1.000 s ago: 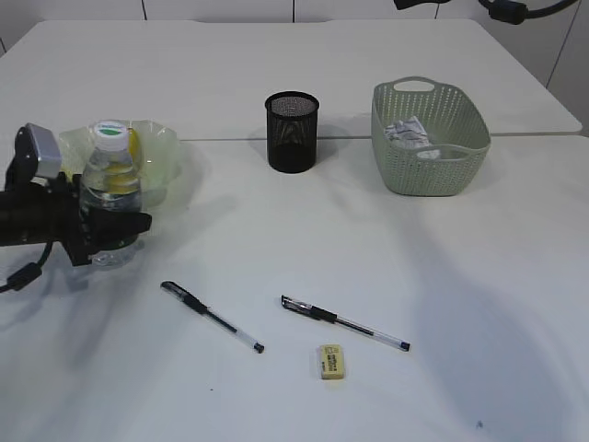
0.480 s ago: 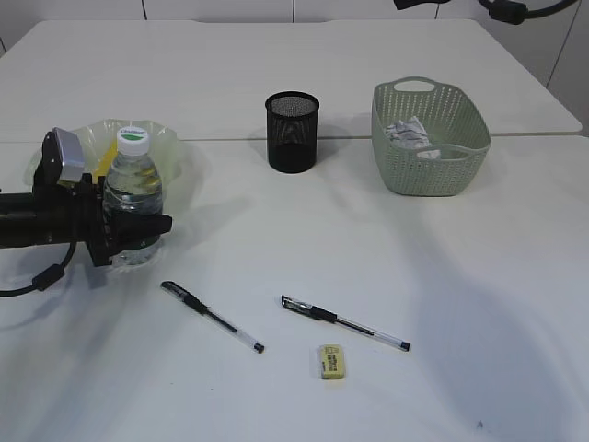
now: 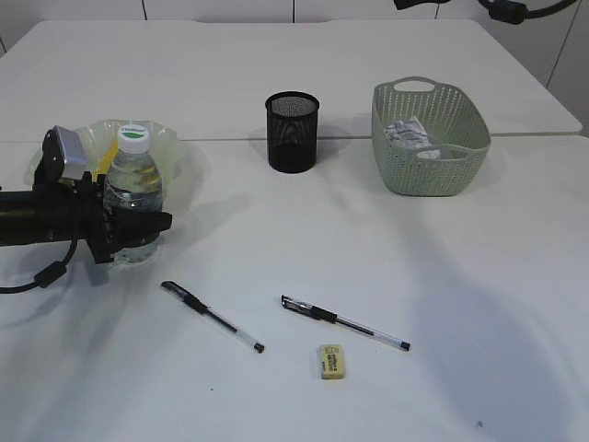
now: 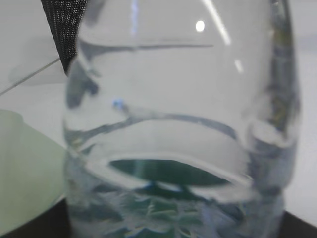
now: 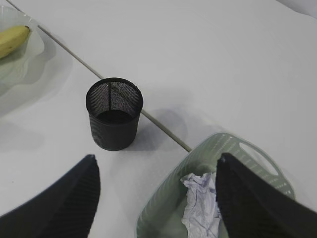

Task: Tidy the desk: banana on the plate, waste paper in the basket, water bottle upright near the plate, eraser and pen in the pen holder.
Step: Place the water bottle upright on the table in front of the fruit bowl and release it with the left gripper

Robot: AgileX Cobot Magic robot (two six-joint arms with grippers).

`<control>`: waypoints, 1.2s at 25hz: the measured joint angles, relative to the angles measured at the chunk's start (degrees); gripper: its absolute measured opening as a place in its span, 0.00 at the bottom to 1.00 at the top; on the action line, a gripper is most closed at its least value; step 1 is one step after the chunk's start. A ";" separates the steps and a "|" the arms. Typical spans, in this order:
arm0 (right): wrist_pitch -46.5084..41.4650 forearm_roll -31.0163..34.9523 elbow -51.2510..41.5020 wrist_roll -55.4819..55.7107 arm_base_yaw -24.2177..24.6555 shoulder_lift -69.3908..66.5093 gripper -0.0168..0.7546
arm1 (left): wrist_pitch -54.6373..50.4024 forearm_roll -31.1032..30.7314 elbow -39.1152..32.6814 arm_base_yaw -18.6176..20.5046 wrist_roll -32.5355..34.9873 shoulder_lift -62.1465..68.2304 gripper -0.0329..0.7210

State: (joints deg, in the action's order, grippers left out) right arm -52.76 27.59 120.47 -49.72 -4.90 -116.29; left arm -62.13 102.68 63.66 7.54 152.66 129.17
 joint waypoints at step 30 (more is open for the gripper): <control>0.00 0.00 0.00 0.00 0.00 0.00 0.72 | 0.42 0.29 0.00 0.00 -2.85 0.00 0.57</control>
State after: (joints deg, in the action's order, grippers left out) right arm -52.76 27.59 120.47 -49.72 -4.90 -116.29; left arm -61.71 102.97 63.66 7.54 149.82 129.17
